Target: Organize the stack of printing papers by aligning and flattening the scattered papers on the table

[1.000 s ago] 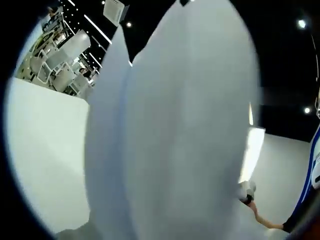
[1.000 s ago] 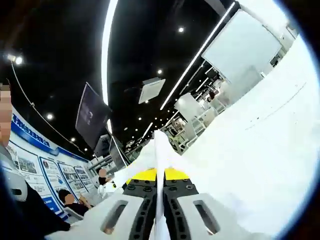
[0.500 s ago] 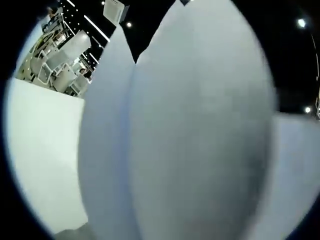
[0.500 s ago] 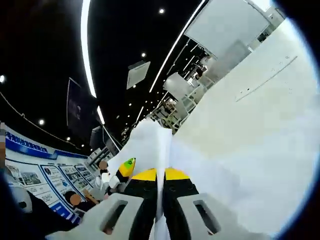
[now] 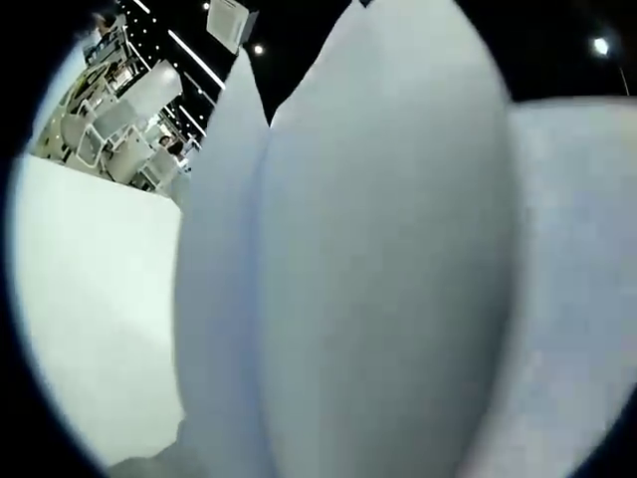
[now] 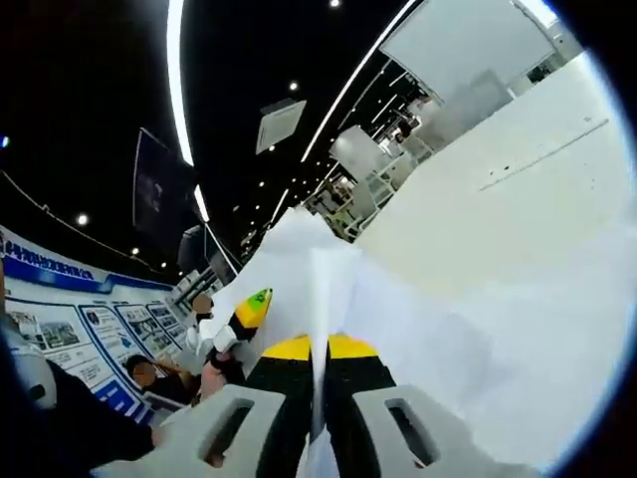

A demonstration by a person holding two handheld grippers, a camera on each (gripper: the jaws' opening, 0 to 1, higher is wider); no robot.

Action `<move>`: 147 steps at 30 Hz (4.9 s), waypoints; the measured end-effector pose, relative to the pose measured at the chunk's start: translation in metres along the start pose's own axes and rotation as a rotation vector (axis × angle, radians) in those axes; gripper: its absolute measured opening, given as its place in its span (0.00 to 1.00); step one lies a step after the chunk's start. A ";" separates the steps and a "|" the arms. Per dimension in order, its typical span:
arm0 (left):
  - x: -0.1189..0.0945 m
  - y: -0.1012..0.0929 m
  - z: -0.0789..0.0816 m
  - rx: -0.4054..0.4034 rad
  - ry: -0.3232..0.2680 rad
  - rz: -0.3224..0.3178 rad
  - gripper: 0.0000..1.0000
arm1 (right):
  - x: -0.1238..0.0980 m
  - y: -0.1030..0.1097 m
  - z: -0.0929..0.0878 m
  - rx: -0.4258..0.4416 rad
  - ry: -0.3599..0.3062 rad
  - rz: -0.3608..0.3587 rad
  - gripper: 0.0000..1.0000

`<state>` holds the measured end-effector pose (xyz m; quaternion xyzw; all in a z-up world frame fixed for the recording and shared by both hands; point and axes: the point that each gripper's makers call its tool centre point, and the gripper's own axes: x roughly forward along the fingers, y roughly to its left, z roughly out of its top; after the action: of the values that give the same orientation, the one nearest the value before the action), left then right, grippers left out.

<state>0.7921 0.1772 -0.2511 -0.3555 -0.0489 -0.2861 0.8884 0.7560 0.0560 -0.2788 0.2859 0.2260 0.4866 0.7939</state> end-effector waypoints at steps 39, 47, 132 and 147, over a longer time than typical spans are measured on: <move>-0.001 0.004 0.002 0.033 -0.010 0.016 0.06 | 0.005 0.000 -0.009 -0.002 0.047 0.012 0.00; -0.002 0.009 0.003 0.013 -0.013 0.034 0.06 | 0.005 -0.001 -0.009 -0.001 0.048 0.010 0.00; -0.003 0.011 0.008 -0.012 -0.037 0.035 0.06 | -0.016 -0.021 0.028 -0.019 -0.087 -0.054 0.15; -0.004 0.012 0.009 -0.015 -0.043 0.038 0.06 | -0.023 -0.025 0.036 -0.018 -0.119 -0.072 0.16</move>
<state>0.7966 0.1924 -0.2527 -0.3692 -0.0589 -0.2621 0.8897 0.7855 0.0180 -0.2669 0.2989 0.1840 0.4419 0.8255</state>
